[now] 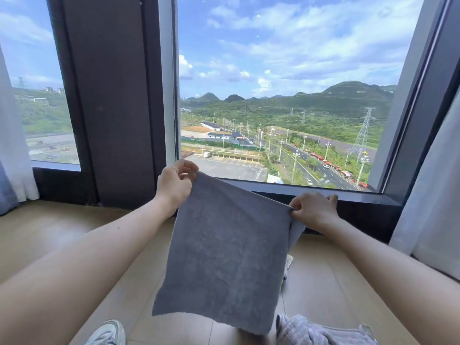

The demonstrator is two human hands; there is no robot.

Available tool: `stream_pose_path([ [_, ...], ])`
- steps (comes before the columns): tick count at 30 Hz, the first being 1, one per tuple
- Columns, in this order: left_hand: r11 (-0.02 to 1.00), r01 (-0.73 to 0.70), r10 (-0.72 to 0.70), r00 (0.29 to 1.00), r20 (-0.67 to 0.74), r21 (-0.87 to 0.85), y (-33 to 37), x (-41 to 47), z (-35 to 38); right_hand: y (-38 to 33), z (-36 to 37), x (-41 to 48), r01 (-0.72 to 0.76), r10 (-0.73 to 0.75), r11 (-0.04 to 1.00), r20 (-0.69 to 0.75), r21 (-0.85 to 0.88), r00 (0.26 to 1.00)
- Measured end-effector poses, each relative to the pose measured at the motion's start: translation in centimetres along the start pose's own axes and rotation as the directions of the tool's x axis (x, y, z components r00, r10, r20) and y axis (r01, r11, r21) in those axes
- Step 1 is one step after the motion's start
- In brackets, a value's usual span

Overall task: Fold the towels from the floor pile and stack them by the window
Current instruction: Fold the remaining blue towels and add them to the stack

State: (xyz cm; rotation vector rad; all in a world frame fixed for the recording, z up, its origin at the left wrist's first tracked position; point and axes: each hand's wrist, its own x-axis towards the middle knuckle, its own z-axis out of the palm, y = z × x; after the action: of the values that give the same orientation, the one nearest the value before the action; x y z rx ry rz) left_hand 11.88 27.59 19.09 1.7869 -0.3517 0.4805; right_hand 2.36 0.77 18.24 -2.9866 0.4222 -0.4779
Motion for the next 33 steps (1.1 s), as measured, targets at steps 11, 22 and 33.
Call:
stream_pose_path([
  [11, 0.887, -0.11, 0.082, 0.993, 0.081, 0.448, -1.8, 2.1, -1.4, -0.6, 1.9, -0.1, 0.065, -0.213, 0.934, 0.404, 0.352, 0.89],
  [22, 0.342, -0.349, 0.083, 0.936, 0.342, 0.873, -3.4, 2.3, -3.2, 0.9, 4.4, 0.7, 0.161, -0.199, 0.979, 0.453, 0.121, 0.869],
  [33, 0.4, -0.306, 0.072, 0.95, 0.303, 0.864, -3.3, 2.8, -2.5, 1.9, 1.2, 1.3, 0.039, 0.034, 0.94, 0.208, -0.34, 0.978],
])
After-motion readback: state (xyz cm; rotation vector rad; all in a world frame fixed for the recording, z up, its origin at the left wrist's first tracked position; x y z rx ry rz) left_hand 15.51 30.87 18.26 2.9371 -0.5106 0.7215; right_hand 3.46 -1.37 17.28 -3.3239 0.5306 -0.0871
